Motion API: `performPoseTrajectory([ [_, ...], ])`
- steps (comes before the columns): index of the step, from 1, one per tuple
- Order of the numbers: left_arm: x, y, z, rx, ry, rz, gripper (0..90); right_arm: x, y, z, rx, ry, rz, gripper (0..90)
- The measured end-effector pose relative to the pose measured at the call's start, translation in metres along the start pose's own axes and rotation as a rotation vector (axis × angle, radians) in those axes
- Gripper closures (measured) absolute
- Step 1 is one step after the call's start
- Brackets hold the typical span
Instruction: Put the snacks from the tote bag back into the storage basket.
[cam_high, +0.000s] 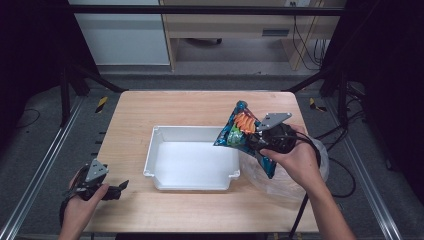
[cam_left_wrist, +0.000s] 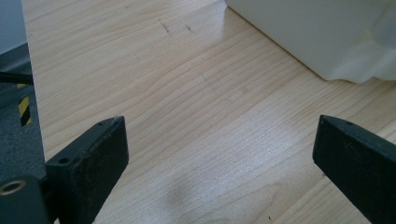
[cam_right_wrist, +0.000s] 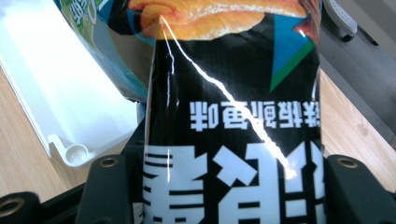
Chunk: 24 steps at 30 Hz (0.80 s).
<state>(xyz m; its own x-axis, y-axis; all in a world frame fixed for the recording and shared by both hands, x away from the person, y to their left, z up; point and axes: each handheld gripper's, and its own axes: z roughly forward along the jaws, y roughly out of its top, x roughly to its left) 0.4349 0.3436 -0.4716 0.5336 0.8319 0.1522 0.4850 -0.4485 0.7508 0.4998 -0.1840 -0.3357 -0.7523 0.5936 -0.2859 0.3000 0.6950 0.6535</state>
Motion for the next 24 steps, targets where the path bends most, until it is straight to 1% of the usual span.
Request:
performPoseTrajectory([
  [4, 0.000, 0.000, 0.000, -0.002, 0.001, -0.003, 3.1, 0.003, 0.005, 0.002, -0.009, 0.007, -0.005, 42.3],
  [5, 0.000, 0.000, 0.000, -0.003, 0.001, -0.002, 3.1, 0.005, 0.008, 0.003, -0.019, 0.014, -0.013, 42.3],
  [8, 0.000, 0.000, 0.000, 0.001, -0.001, 0.000, 3.1, 0.007, 0.010, 0.004, -0.016, 0.016, -0.015, 42.3],
  [10, 0.000, 0.000, 0.000, 0.002, -0.002, 0.002, 3.1, 0.009, 0.012, 0.007, -0.016, 0.018, -0.028, 42.3],
  [17, -0.001, 0.000, 0.000, 0.004, -0.003, 0.005, 3.1, 0.014, 0.017, 0.009, -0.013, 0.025, -0.043, 42.3],
  [24, -0.002, 0.000, 0.000, 0.007, -0.006, 0.009, 3.1, 0.018, 0.020, 0.011, -0.019, 0.032, -0.051, 42.3],
])
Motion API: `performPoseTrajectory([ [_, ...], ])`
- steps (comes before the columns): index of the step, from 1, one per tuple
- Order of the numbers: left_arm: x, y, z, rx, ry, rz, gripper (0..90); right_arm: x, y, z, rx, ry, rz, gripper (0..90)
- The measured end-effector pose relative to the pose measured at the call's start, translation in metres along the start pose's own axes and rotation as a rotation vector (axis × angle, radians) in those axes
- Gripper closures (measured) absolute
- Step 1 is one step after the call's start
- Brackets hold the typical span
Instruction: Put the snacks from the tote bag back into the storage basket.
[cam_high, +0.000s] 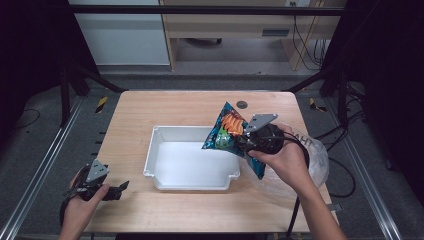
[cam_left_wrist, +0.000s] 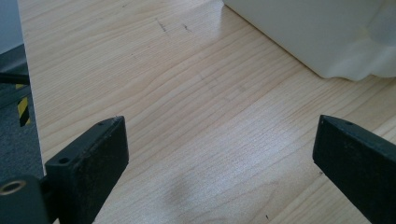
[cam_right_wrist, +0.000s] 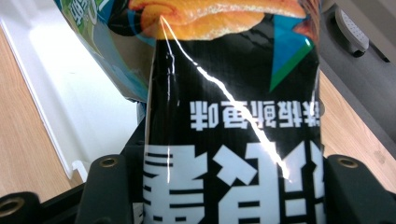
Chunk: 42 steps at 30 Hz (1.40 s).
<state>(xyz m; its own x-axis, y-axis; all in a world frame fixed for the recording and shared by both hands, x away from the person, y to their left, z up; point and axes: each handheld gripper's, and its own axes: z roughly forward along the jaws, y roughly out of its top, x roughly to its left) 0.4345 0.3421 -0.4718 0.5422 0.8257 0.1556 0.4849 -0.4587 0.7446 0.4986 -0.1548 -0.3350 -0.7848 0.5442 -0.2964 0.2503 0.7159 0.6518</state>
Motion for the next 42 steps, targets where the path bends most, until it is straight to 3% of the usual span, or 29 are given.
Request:
performPoseTrajectory([
  [27, 0.000, 0.000, 0.001, 0.005, -0.001, 0.002, 3.1, 0.011, 0.016, 0.015, -0.010, 0.021, -0.029, 42.3],
  [42, -0.001, 0.000, 0.001, 0.007, -0.001, 0.008, 3.1, 0.019, 0.027, 0.027, -0.047, 0.040, -0.039, 42.3],
])
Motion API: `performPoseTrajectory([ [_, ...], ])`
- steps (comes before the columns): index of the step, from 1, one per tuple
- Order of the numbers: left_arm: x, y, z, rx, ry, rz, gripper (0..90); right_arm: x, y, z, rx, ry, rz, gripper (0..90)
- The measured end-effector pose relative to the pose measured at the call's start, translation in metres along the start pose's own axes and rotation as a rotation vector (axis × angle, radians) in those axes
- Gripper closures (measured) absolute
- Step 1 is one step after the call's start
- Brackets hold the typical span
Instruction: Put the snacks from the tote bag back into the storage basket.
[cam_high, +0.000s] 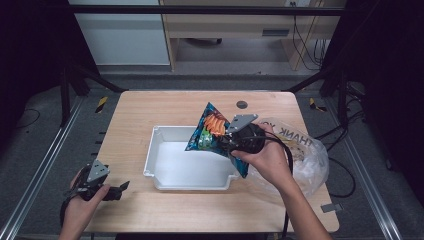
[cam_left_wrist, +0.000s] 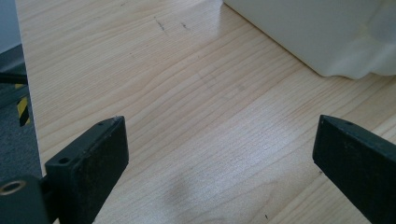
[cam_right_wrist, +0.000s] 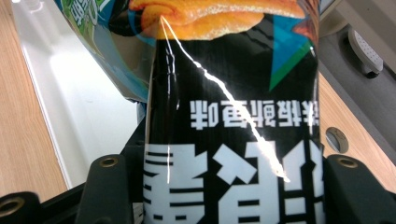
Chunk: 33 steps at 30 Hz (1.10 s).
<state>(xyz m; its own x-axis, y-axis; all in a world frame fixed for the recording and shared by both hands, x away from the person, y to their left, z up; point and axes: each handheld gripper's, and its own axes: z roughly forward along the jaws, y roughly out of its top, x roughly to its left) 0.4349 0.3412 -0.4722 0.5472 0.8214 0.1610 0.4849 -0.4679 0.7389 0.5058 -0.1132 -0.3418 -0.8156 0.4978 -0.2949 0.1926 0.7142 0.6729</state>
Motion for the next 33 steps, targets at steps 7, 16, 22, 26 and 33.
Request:
performPoseTrajectory([
  [7, 0.000, 0.000, 0.001, 0.004, 0.002, 0.001, 3.1, 0.006, 0.008, 0.009, -0.011, 0.022, -0.016, 42.3],
  [16, -0.001, 0.000, 0.001, 0.004, 0.002, 0.001, 3.1, 0.014, 0.017, 0.021, -0.025, 0.042, -0.033, 42.3],
  [22, 0.000, 0.001, 0.000, 0.000, 0.002, 0.002, 3.1, 0.017, 0.022, 0.025, -0.027, 0.044, -0.033, 42.3],
  [26, 0.000, 0.001, -0.001, -0.003, 0.001, 0.004, 3.1, 0.017, 0.023, 0.027, -0.022, 0.050, -0.041, 42.3],
  [33, -0.001, 0.001, -0.001, 0.000, 0.002, 0.013, 3.1, 0.021, 0.026, 0.034, -0.014, 0.061, -0.052, 42.3],
])
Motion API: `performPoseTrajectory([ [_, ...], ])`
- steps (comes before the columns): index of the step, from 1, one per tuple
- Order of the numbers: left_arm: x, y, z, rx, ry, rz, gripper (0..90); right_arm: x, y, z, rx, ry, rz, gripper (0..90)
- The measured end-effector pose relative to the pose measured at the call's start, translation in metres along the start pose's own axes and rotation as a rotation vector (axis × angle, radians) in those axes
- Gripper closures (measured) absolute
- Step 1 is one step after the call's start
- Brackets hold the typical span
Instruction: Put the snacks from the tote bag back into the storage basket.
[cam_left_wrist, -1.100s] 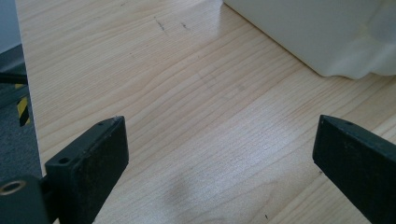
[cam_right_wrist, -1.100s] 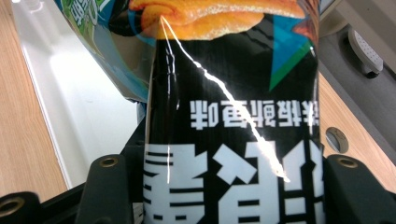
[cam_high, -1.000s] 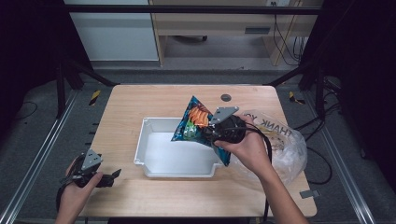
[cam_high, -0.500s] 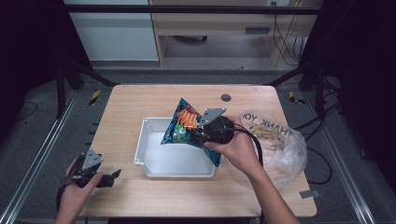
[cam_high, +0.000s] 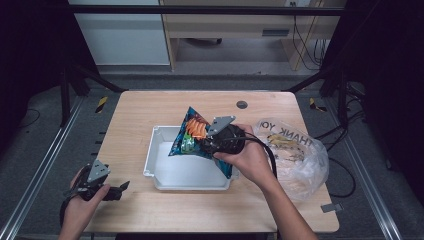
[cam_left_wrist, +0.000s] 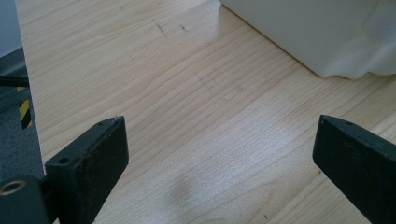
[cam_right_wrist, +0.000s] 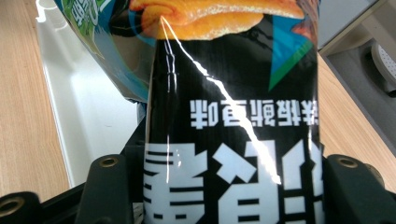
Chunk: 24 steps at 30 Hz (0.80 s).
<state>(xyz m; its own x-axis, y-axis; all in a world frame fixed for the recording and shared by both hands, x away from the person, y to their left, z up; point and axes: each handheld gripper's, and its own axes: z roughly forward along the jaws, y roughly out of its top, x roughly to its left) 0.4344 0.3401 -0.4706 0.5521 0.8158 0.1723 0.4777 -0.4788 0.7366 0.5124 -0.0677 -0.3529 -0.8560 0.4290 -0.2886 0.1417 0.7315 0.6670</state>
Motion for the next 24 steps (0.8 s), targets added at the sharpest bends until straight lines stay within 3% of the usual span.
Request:
performPoseTrajectory([
  [24, -0.001, 0.000, 0.001, 0.008, 0.001, 0.002, 3.1, 0.011, 0.007, 0.020, 0.017, 0.042, -0.050, 42.2],
])
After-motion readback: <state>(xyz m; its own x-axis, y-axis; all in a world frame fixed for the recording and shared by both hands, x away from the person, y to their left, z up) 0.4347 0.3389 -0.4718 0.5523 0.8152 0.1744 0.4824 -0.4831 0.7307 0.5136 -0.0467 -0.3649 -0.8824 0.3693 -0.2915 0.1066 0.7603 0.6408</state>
